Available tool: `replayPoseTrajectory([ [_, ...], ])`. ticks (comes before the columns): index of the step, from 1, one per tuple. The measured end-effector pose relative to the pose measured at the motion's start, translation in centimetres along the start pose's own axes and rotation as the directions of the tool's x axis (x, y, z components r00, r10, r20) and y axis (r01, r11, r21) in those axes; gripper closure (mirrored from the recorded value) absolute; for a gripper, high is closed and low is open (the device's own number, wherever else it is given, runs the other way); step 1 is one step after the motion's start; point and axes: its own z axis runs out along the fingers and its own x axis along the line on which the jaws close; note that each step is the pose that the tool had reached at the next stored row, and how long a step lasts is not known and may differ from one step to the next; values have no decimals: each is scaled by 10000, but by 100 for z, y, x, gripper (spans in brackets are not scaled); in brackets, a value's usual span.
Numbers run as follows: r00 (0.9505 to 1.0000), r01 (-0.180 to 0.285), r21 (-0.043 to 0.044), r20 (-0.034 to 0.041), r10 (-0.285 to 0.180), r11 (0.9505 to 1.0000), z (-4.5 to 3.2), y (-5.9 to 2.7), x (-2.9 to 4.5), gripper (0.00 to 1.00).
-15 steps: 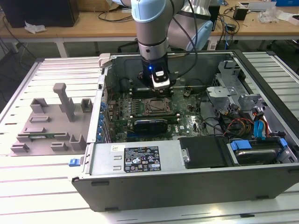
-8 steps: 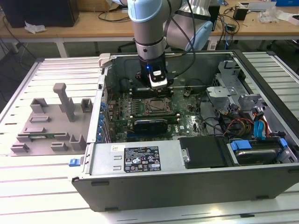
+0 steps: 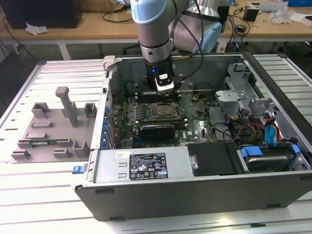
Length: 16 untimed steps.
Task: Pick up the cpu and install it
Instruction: 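Install the first cpu locking lever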
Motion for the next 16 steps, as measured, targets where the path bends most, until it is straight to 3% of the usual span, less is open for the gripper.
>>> replayPoseTrajectory([
  [1,9999,52,-57,115,-52,10000,0,-1,1,89],
  [3,9999,88,-68,122,-87,9999,1,0,1,89],
  [7,9979,641,-134,28,-641,9978,3,0,2,89],
  [9,9947,1031,-181,-34,-1031,9945,10,-1,3,89],
  [16,9839,1782,-80,-96,-1783,9840,37,-7,6,89],
])
